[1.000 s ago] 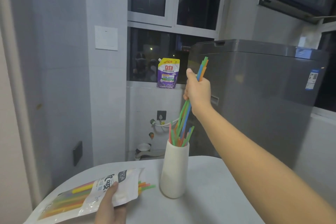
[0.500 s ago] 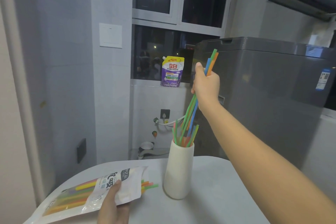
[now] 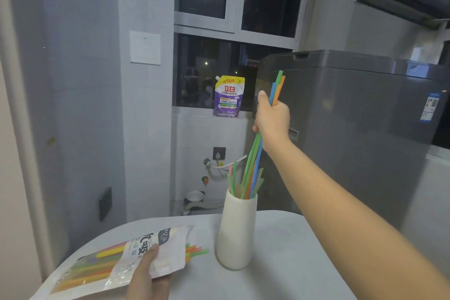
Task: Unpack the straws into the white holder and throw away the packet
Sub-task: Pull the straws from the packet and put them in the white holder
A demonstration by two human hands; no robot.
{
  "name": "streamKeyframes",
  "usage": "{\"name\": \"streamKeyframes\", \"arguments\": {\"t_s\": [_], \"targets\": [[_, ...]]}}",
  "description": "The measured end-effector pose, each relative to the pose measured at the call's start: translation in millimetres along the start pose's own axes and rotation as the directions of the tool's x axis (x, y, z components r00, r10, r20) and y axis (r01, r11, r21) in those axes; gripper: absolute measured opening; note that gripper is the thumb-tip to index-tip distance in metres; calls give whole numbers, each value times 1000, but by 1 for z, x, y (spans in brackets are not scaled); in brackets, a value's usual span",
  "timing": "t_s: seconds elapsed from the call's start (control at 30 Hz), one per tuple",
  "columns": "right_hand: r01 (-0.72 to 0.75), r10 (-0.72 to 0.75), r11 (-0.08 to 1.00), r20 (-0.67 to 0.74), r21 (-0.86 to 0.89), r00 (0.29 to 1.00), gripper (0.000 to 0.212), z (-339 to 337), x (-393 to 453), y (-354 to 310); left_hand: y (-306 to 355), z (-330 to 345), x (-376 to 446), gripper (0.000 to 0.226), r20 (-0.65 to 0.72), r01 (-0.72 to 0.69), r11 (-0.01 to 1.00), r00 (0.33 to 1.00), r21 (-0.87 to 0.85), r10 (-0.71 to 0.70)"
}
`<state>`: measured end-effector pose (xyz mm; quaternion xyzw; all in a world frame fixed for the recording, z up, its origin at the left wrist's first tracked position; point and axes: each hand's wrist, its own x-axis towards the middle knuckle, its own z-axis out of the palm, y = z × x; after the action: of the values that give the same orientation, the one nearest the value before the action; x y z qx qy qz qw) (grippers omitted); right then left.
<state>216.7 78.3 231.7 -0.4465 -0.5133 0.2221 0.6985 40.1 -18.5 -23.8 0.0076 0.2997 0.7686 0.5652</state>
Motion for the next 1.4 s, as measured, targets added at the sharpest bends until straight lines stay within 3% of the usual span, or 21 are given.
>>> {"name": "streamKeyframes", "arguments": {"t_s": [0.37,0.53,0.67,0.83,0.93,1.13,1.4], "targets": [[-59,76,989,127,-137,989,33,4,-12,52,3,3,-2,13,51,22,1000,998,-12,-21],[-70,69,996,13,47,998,38,5,-9,45,2,3,-2,14,55,6,1000,998,-19,-5],[-21,22,1000,96,-12,995,27,11,-12,46,2,2,-2,16,49,-18,1000,999,-25,19],[-100,115,988,133,-119,984,36,5,-19,67,3,4,-5,19,58,-32,998,998,-46,34],[-124,142,986,170,-109,975,27,-1,-23,76,4,4,-4,18,55,-32,998,998,-48,35],[-20,30,996,119,-81,992,6,-7,-24,77,4,0,0,18,91,-34,998,995,-43,38],[116,-17,918,255,-379,967,22,-9,-36,87,4,0,2,18,99,-39,998,994,-55,45]]}}
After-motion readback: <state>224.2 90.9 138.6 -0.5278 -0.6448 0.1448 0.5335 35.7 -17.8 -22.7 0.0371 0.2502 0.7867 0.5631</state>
